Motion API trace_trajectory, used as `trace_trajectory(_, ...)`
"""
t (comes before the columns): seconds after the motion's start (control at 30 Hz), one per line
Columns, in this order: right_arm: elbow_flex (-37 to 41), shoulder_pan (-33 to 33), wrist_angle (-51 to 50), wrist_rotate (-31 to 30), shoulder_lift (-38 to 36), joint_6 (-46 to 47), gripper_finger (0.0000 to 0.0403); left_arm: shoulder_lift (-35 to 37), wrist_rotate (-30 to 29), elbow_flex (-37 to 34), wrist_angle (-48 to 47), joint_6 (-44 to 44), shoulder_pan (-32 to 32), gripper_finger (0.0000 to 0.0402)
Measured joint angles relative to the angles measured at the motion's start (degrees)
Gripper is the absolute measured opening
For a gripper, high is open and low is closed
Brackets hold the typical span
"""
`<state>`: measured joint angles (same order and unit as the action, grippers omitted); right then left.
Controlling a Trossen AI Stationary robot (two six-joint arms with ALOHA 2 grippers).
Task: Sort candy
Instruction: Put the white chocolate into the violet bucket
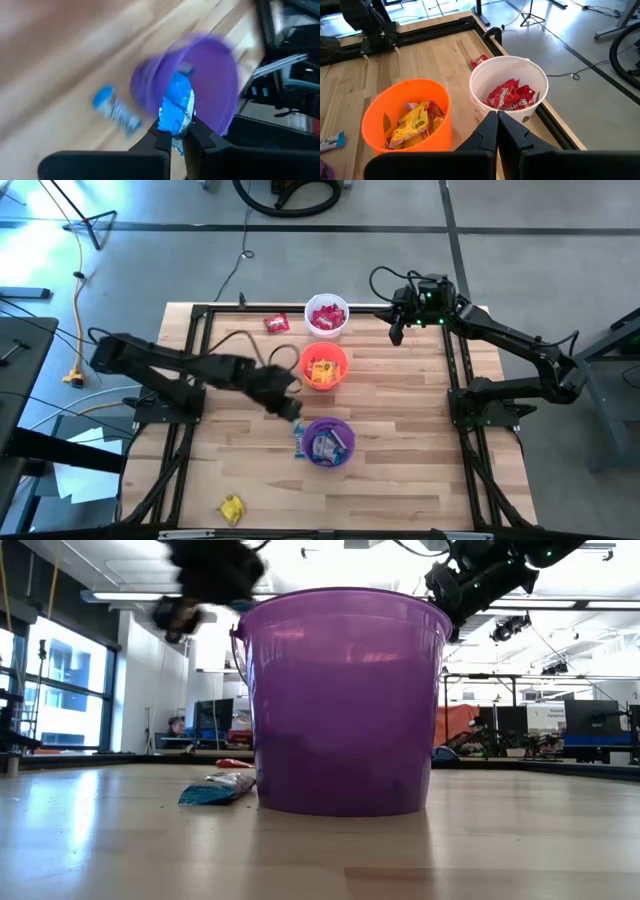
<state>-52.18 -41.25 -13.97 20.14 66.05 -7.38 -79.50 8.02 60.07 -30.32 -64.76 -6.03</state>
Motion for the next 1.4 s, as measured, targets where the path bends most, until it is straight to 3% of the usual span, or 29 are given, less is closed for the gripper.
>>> trace_trajectory(0.2, 0.0, 0.0, 0.02, 0.0, 0.0, -0.21, 0.0, -8.82, -0.03, 9.4, -0.39, 15.41, 4.63, 0.0005)
trace_trajectory(0.37, 0.0, 0.0, 0.0, 0.0, -0.01, -0.29, 0.0, -14.7, 0.32, 15.71, -0.14, 29.28, 4.07, 0.0005)
trace_trajectory(0.73, 0.0, 0.0, -0.6, 0.0, -0.01, -0.17, 0.0, -15.91, -1.04, 17.73, -1.52, 49.58, 0.11, 0.0005)
trace_trajectory(1.13, 0.0, 0.04, -1.43, -0.02, -0.01, 0.02, 0.0, -19.38, -0.49, 19.24, -0.13, 51.96, -2.8, 0.0005)
trace_trajectory(1.4, 0.0, 0.04, -1.72, -0.17, -0.01, 0.0, 0.0, -23.61, -3.09, 19.31, 0.21, 51.05, -5.95, 0.0005)
